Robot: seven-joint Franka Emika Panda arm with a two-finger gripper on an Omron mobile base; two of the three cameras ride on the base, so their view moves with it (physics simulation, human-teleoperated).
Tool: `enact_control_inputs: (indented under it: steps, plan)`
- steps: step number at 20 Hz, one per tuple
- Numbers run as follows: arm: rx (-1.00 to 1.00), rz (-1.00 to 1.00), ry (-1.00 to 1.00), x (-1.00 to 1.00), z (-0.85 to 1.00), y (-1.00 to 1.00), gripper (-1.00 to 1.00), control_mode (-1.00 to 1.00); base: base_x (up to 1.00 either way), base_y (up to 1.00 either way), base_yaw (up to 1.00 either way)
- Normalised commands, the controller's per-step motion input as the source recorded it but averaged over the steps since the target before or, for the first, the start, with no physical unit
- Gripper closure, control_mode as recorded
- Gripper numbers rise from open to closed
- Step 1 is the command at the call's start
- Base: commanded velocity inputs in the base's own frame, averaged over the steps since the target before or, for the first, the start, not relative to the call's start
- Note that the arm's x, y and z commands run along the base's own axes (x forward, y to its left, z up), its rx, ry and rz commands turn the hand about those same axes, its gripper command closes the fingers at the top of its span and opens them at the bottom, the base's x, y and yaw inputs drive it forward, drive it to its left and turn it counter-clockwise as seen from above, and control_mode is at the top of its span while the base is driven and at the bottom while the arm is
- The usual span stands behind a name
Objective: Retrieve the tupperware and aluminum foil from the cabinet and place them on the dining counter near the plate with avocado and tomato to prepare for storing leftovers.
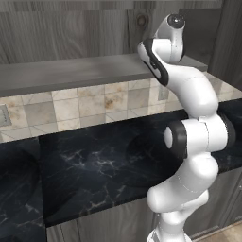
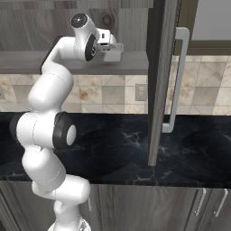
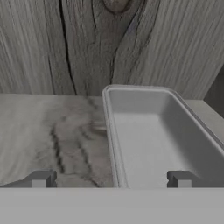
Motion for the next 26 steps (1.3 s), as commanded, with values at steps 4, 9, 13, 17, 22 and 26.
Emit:
enact_control_inputs:
  steps: [4,9,13,17,22,26]
  plan:
    - [0.0,0.0,0.0,0.41,-0.12,0.0,-1.0,-1.0,0.0,0.0,0.0]
    - [0.0,0.0,0.0,0.36,-0.11,-0.01,-1.0,-1.0,0.0,0.0,0.0]
    - [0.0,0.0,0.02,0.15,-0.25,0.0,1.0,-1.0,0.0,0.0,0.0]
    - [0.0,0.0,0.02,0.1,-0.29,0.0,1.0,-1.0,0.0,0.0,0.0]
    - [0.0,0.0,0.02,0.02,-0.3,0.0,1.0,-1.0,0.0,0.0,0.0]
    - [0.0,0.0,0.0,0.0,-0.4,-0.02,1.0,-1.0,0.0,0.0,0.0]
